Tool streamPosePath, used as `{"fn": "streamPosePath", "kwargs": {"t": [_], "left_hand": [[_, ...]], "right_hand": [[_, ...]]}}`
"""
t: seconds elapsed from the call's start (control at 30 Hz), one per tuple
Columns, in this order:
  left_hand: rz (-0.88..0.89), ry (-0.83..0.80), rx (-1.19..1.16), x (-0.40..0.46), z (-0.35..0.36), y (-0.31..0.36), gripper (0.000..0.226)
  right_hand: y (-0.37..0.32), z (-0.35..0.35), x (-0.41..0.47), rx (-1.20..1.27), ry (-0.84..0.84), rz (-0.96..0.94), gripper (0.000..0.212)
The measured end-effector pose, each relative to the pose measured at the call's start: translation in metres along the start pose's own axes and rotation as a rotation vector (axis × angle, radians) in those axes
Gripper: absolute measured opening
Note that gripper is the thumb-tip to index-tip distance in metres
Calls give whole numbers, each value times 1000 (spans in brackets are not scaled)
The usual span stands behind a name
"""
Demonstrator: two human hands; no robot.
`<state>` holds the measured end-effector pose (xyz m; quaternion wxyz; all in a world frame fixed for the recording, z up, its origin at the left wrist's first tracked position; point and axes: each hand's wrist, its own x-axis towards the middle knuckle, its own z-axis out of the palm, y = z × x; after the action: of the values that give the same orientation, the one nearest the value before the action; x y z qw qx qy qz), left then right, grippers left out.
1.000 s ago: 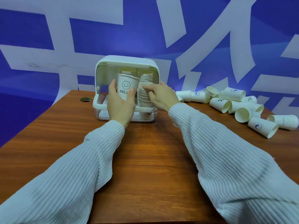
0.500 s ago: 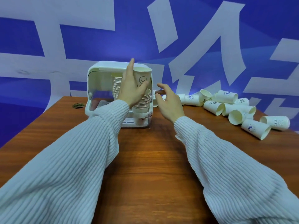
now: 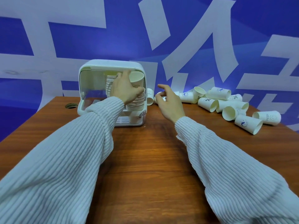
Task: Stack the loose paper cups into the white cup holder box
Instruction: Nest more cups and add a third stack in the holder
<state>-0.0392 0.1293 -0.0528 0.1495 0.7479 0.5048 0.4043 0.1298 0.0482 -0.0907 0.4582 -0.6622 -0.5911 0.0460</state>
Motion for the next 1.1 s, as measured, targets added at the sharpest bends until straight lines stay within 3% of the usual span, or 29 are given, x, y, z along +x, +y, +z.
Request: {"fn": "streamPosePath", "kwargs": {"t": [0.23, 0.33, 0.47, 0.53, 0.57, 0.63, 0.7, 0.8, 0.93, 1.03, 1.1], "left_hand": [[-78, -156, 200, 2, 0, -14, 82], [-77, -163, 184, 1, 12, -21, 69], [-88, -193, 142, 1, 17, -23, 79], [-42, -103, 199, -5, 20, -21, 76], [18, 21, 203, -13, 24, -19, 71], [198, 290, 88, -33, 35, -6, 58], [359, 341, -66, -52, 57, 14, 48], [444, 76, -193, -78, 103, 52, 46], [213, -383, -366, -121, 162, 93, 51], [141, -502, -367, -146, 189, 101, 58], [183, -521, -305, -151, 194, 100, 60]], "right_hand": [[3, 6, -1, 6, 7, -1, 43], [8, 7, -3, 27, -6, 12, 42], [19, 5, -10, 40, -27, 37, 41], [32, -3, -15, 62, -11, 94, 42], [41, -9, -18, 78, 8, 128, 43], [64, -23, -26, 91, 68, 205, 42], [87, -40, -33, 54, 120, 281, 43], [116, -67, -44, -2, 202, 391, 44], [159, -104, -54, -175, 409, 528, 41], [184, -137, -59, -269, 583, 646, 36], [203, -160, -59, -281, 593, 715, 36]]}}
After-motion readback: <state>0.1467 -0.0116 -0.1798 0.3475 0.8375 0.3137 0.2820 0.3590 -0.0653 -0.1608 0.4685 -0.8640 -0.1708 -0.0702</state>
